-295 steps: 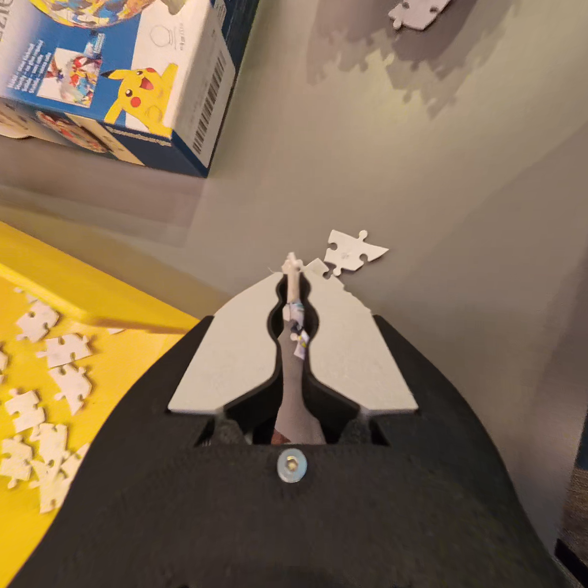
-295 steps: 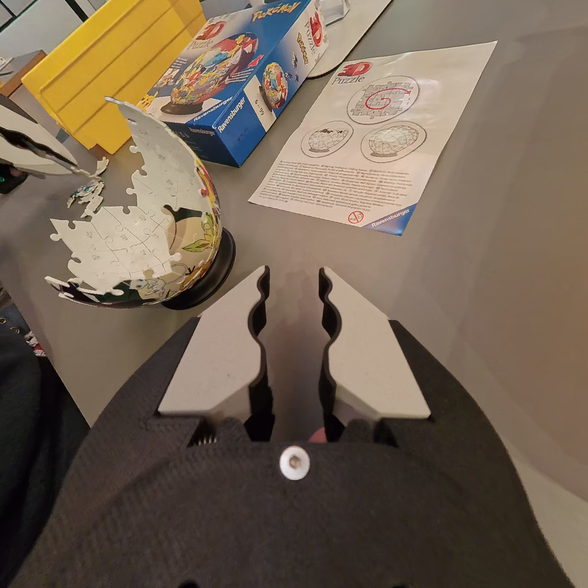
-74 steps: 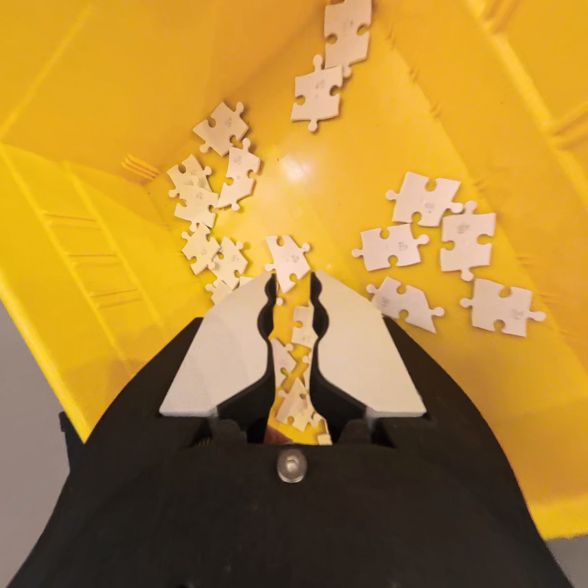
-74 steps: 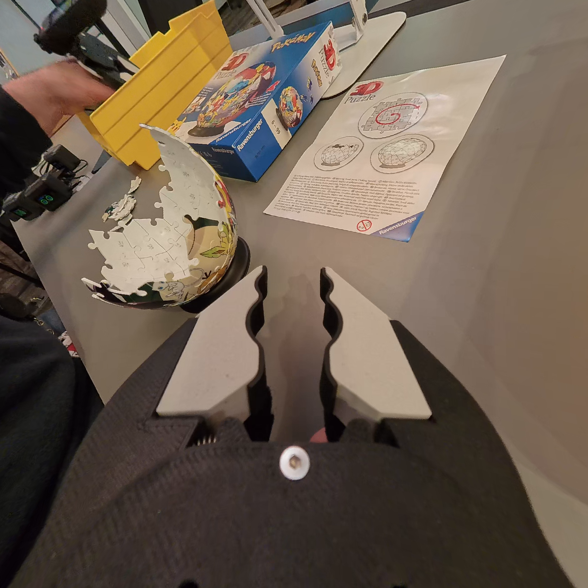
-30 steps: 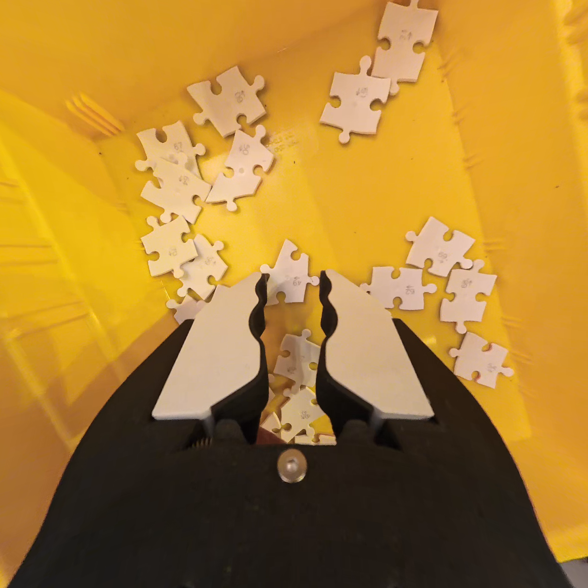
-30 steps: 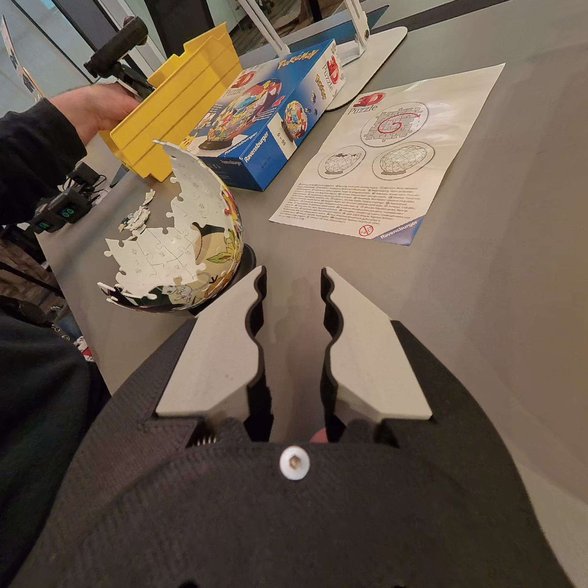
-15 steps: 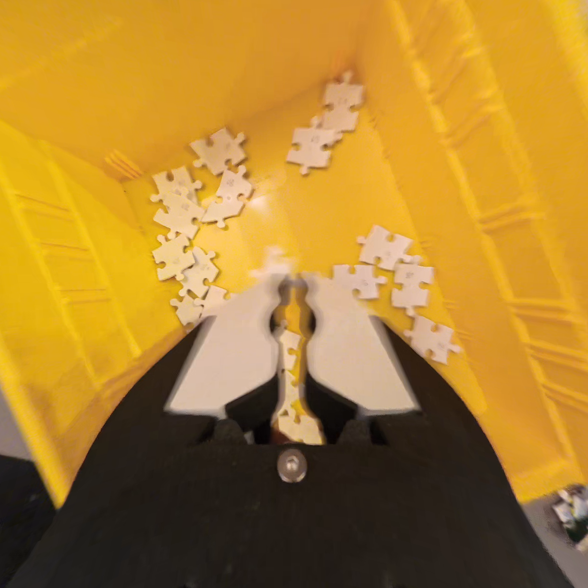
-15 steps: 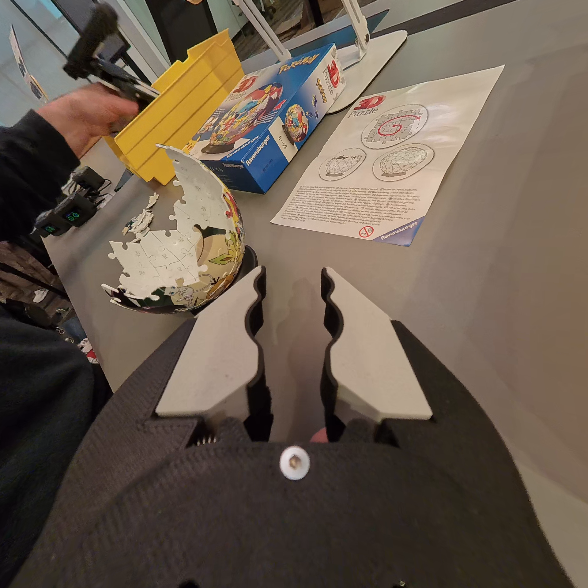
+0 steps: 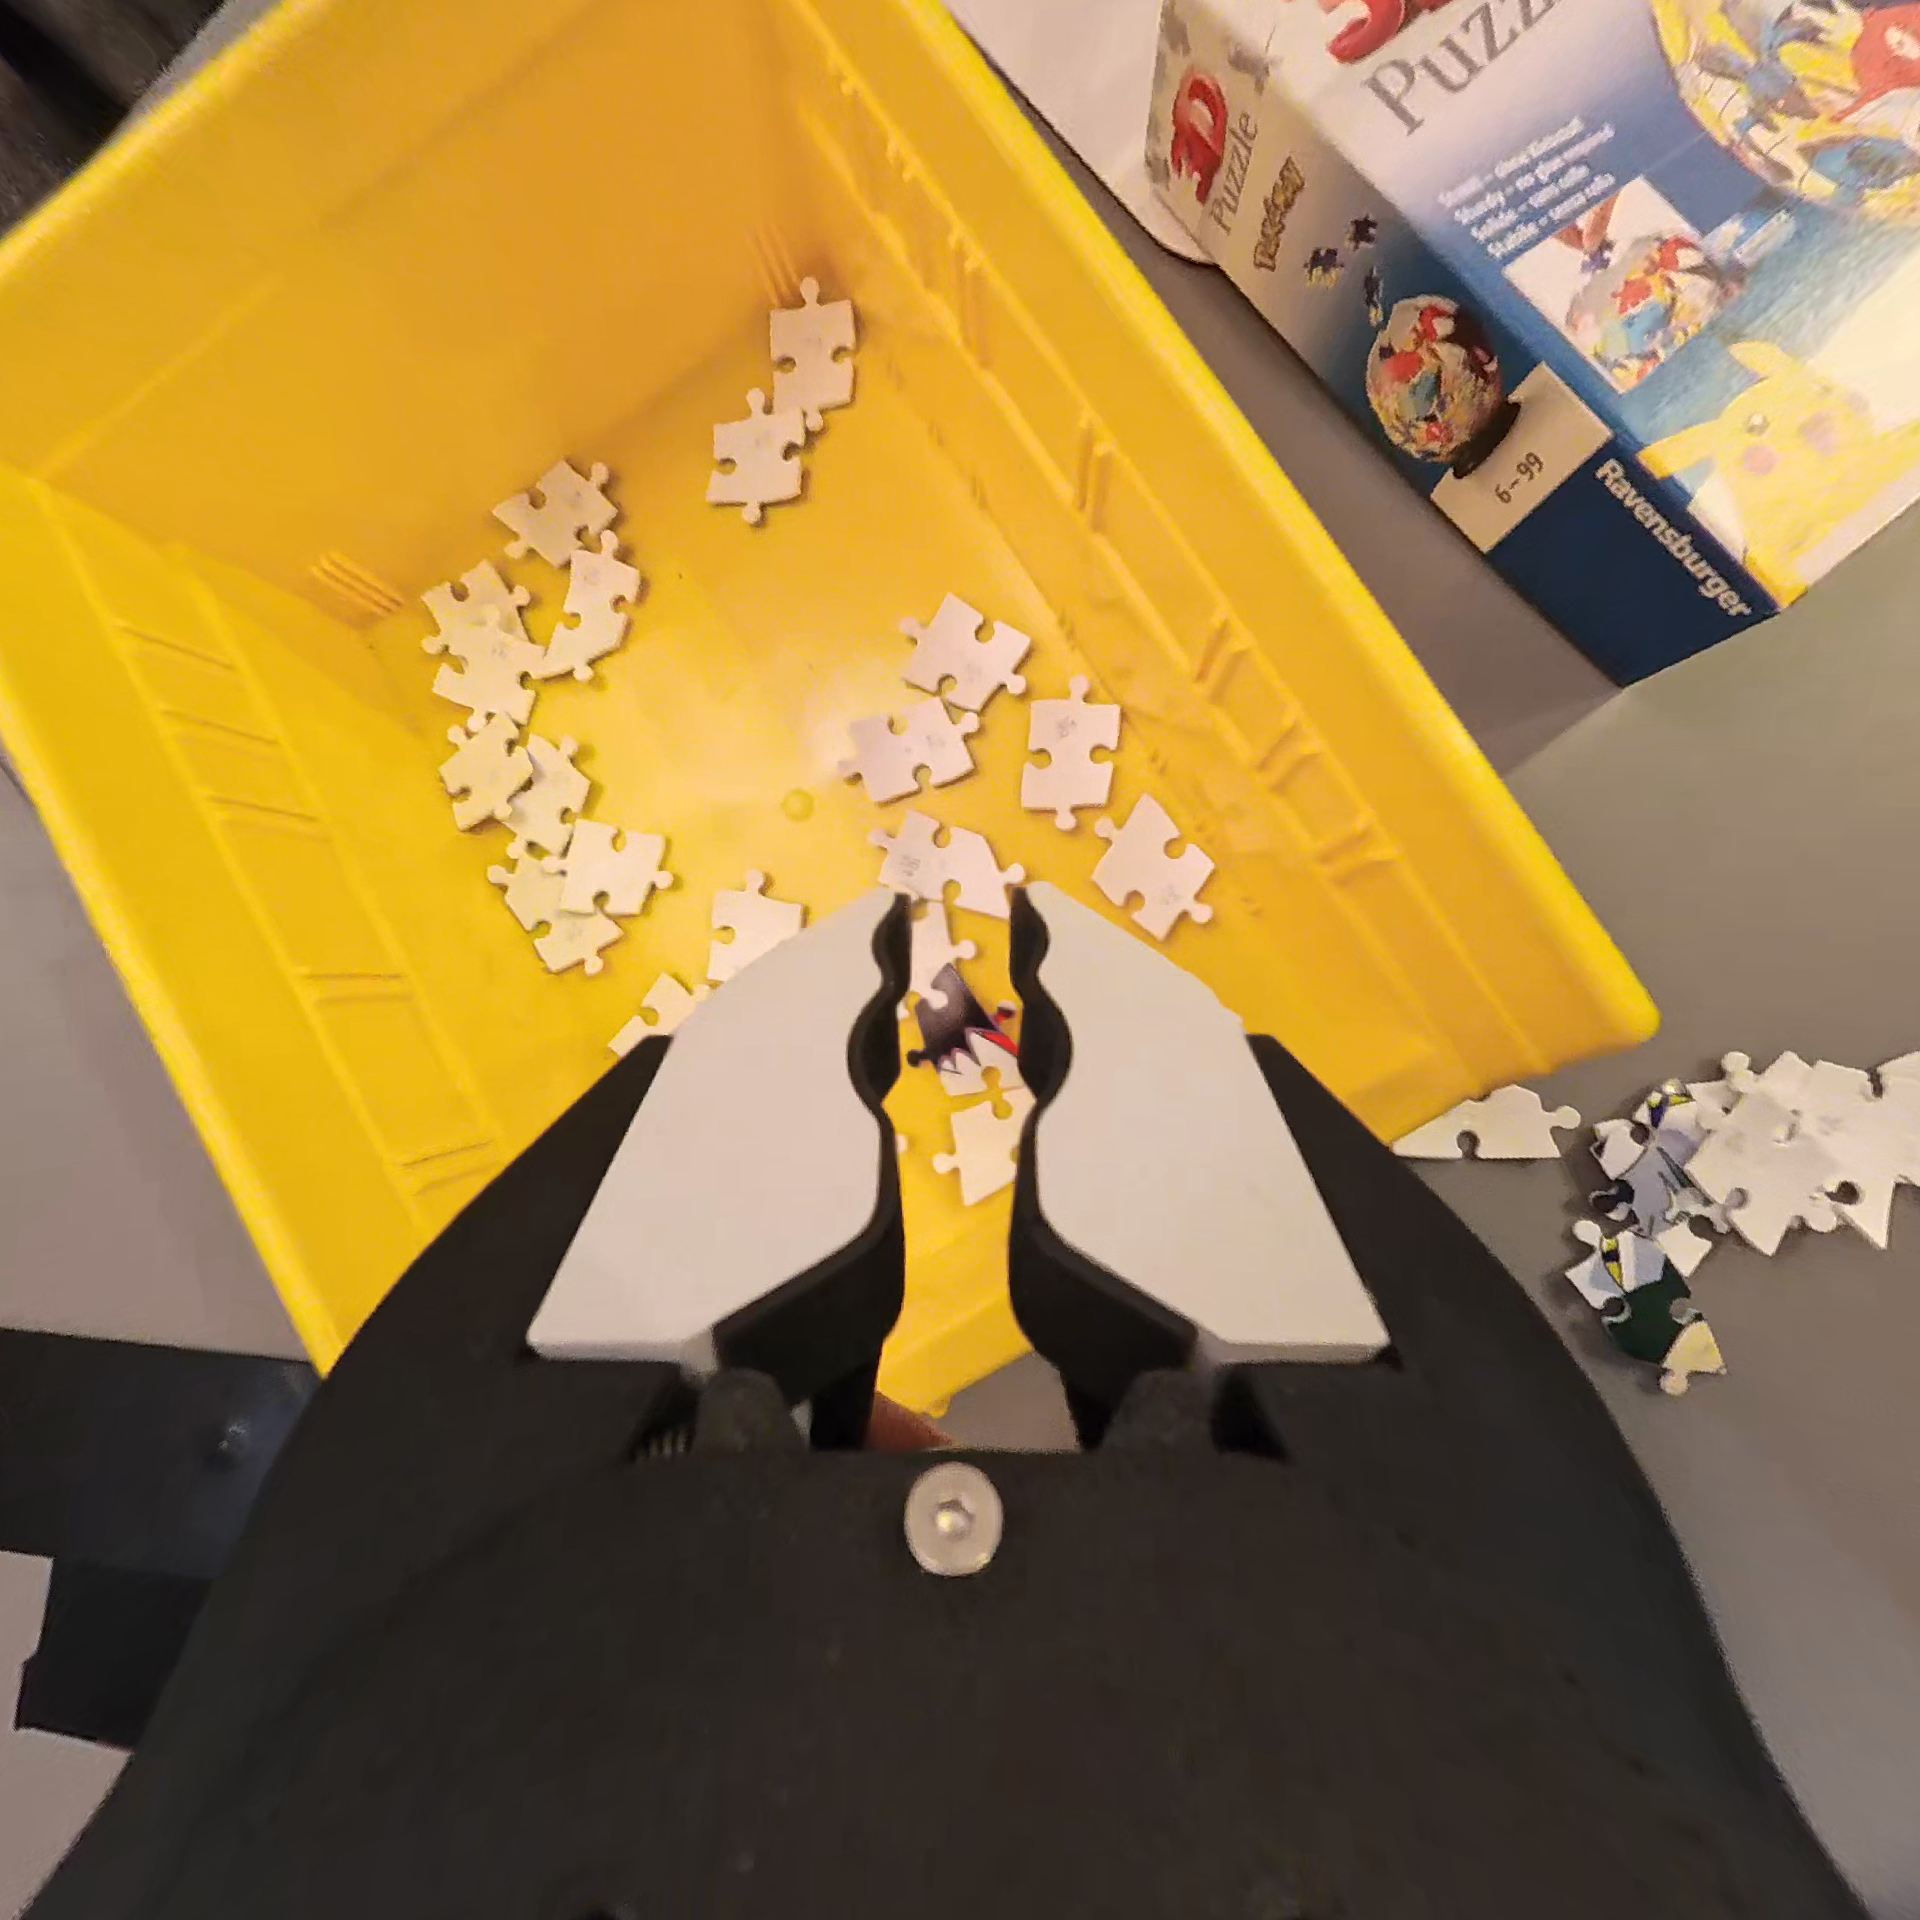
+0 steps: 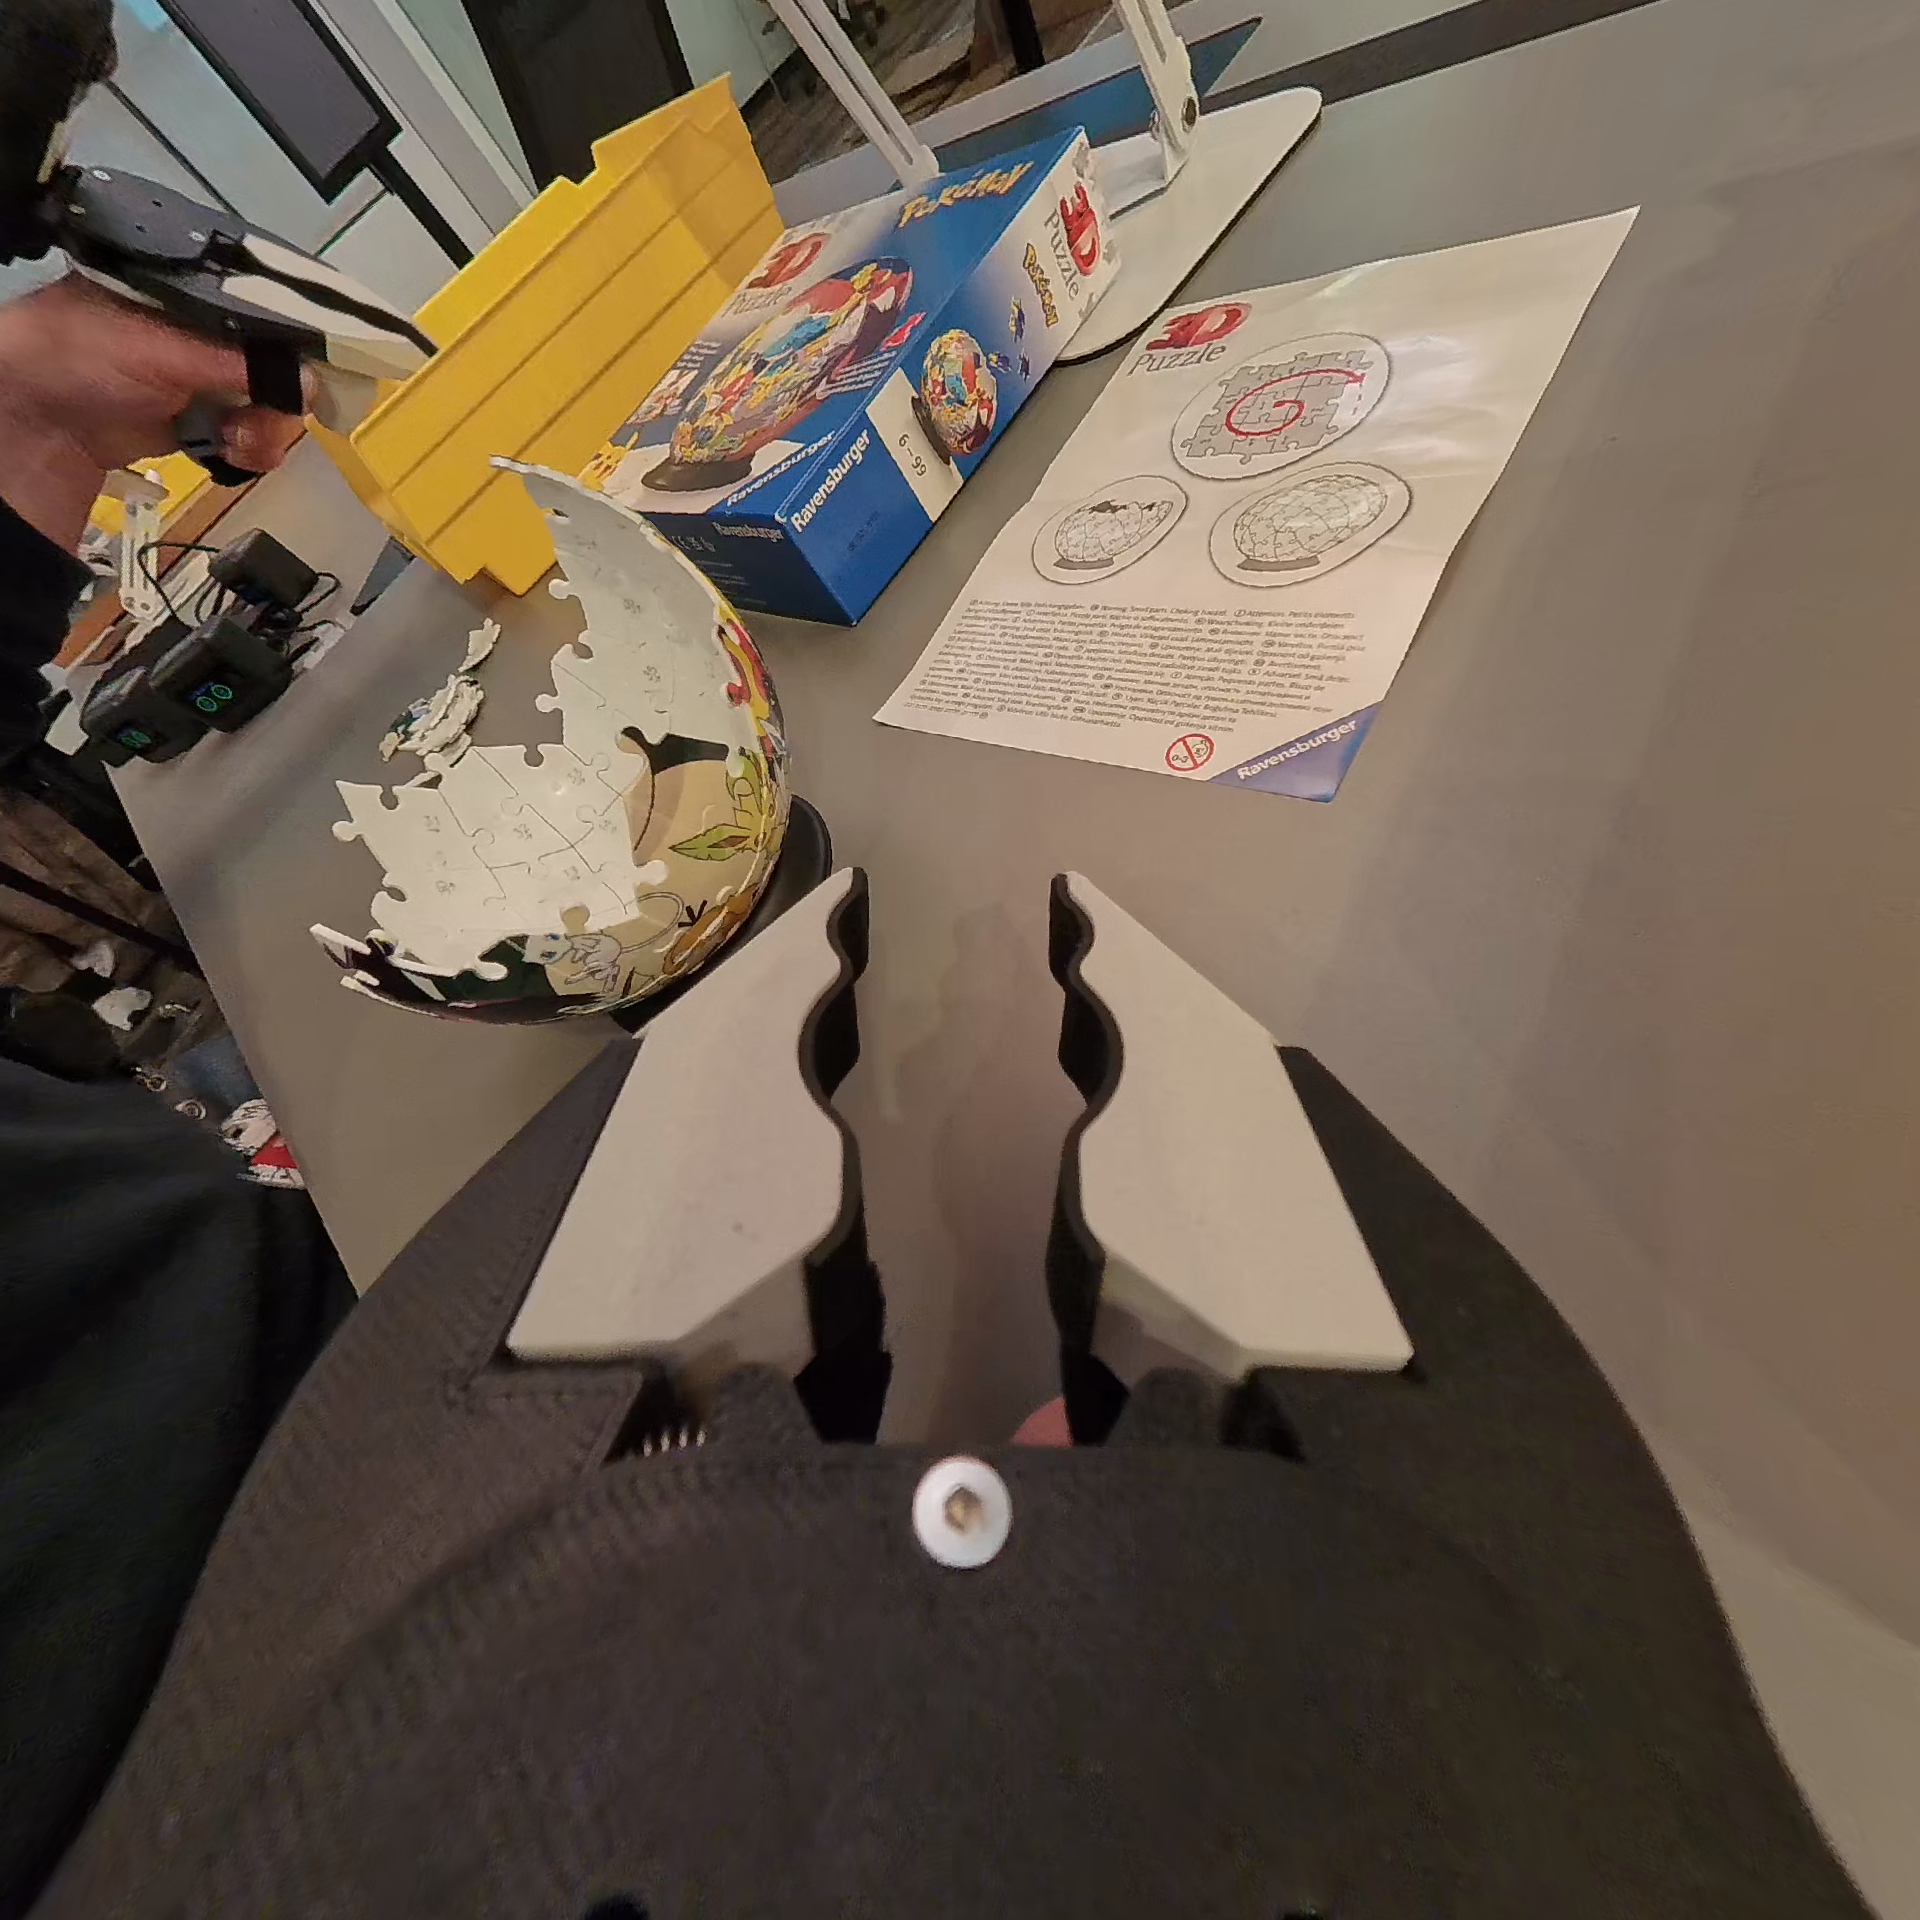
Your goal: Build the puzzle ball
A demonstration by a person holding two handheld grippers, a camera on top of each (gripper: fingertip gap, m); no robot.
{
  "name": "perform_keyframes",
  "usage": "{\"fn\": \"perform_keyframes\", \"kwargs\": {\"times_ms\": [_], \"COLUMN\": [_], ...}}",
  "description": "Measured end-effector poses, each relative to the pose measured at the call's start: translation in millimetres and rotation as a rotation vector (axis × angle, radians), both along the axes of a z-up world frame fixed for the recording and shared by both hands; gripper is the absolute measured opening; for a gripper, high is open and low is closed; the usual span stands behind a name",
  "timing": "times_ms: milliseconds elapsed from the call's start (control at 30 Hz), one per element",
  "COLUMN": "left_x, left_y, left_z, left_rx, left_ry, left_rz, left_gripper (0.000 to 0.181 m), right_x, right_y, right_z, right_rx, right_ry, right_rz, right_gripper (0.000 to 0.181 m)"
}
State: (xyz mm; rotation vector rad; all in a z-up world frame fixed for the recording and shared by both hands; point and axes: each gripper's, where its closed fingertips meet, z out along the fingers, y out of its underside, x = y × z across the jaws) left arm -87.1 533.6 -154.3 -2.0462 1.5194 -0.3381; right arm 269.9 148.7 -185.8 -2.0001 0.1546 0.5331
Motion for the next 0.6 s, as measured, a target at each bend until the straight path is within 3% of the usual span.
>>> {"fn": "perform_keyframes", "kwargs": {"times_ms": [267,600], "left_x": [-12,-7], "left_y": [18,16], "left_z": [-11,-57], "left_rx": [0.011,-0.048], "left_ry": [0.103,0.356], "left_rz": [-0.012,-0.194], "left_gripper": [0.030,0.037], "right_x": [1,2], "right_y": [0,0], "right_z": [0,-1], "right_rx": [-0.002,-0.009], "right_ry": [0.006,0.015], "right_rz": [-0.003,-0.013], "right_gripper": [0.034,0.034]}}
